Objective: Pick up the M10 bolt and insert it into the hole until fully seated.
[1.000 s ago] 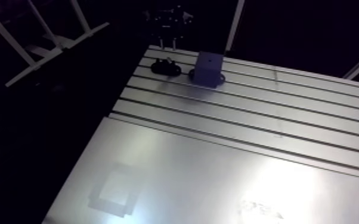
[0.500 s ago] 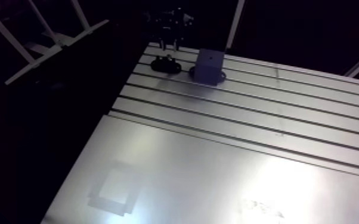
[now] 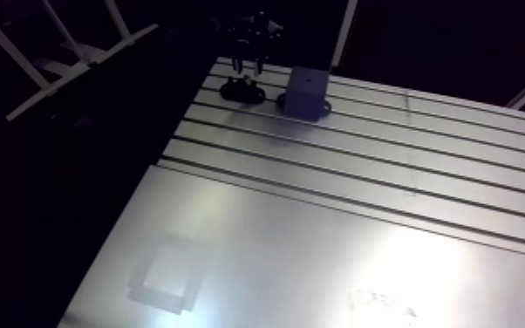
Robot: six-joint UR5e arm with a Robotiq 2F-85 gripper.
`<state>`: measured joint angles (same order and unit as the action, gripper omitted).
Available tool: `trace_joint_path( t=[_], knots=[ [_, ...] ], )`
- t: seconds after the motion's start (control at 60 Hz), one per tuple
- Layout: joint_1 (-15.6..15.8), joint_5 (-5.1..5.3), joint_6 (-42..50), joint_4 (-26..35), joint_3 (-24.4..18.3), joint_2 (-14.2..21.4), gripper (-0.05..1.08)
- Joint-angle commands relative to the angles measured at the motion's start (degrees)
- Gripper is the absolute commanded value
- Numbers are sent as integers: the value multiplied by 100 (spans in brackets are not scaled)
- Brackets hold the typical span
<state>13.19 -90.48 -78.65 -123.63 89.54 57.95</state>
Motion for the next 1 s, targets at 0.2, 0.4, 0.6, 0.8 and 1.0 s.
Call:
trace_joint_path(
  t=[0.2, 0.4, 0.6, 0.8, 1.0],
  knots=[
    [0, 0, 4, 0, -11, -78, 57],
    [0, 0, 4, -8, -19, -113, 57],
    [18, 0, 4, -9, -45, -121, 57],
    [18, 0, 4, -9, -56, -138, 57],
    [18, 0, 4, -9, -55, -164, 58]
  ],
)
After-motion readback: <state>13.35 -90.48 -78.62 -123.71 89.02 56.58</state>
